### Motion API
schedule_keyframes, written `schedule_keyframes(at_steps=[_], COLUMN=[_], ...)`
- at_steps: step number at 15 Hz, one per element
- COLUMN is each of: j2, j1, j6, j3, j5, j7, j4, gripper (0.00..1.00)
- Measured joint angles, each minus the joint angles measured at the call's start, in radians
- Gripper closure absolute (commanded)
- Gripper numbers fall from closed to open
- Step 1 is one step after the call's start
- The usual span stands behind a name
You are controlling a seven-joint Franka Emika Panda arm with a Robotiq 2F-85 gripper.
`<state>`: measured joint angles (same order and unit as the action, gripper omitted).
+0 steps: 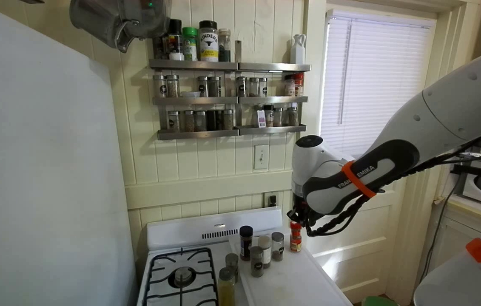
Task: Close the lid on the red container.
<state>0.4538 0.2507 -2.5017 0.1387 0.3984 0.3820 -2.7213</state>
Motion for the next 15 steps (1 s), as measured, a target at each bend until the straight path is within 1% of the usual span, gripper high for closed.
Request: schedule_keyframes(at_steps=[15], j2=[-0.012], j1=[-0.003], j6=[-0.025], j3=[-0.001], j5=[0.004], j7=[0.0], j4=[0.006], gripper=[1.0])
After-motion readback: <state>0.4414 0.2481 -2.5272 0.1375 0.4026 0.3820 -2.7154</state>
